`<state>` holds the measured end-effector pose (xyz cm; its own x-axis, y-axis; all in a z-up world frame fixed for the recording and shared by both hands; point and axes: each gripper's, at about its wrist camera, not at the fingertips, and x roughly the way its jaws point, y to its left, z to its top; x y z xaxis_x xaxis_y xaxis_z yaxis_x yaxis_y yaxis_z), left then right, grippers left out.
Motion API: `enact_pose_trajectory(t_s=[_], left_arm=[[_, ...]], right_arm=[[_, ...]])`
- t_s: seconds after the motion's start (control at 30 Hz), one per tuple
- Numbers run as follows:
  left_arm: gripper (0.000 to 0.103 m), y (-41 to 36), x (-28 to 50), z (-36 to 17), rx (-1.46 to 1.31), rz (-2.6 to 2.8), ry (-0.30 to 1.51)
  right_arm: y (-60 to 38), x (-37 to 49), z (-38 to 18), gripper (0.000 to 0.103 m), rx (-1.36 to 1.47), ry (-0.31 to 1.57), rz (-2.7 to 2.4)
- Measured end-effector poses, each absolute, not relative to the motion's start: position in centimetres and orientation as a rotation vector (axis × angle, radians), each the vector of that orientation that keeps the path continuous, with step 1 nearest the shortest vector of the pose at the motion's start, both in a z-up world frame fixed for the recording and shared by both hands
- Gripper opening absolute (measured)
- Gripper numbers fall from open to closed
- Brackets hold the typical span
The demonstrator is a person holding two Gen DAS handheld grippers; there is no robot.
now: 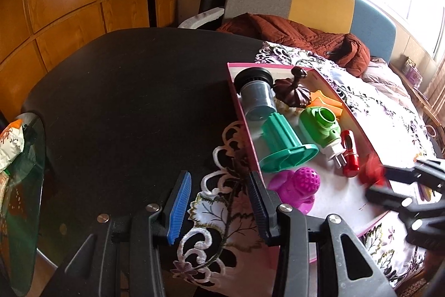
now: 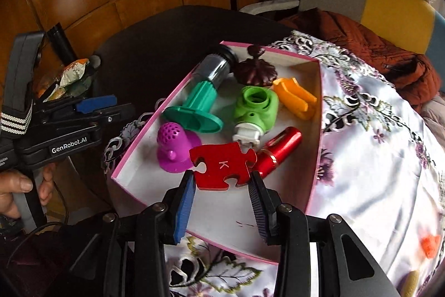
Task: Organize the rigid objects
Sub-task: 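Carry the red K block into the tray and open the right gripper, then move both grippers from the tray back toward the remaining toys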
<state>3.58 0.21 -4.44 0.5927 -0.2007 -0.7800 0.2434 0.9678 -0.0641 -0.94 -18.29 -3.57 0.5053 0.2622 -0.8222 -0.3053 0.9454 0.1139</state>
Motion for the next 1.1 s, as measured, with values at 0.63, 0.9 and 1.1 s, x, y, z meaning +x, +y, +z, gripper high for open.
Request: enact_pose_trajectory(t_s=[0.63, 0.9, 1.1], left_arm=[[0.042, 0.4, 3.5, -4.4, 0.048, -0.259, 0.895], [0.042, -0.1, 3.0, -3.8, 0.064, -0.266, 0.879], [0.042, -0.6, 2.5, -3.3, 0.087, -0.276, 0.862]], right_arm=[[-17.7, -0.1, -6.2, 0.057, 0.001, 1.04, 0.314], [-18.2, -1.3, -4.2, 0.062, -0.03, 0.969, 0.277], [-19.5, -2.2, -2.0, 0.067, -0.031, 0.902, 0.236]])
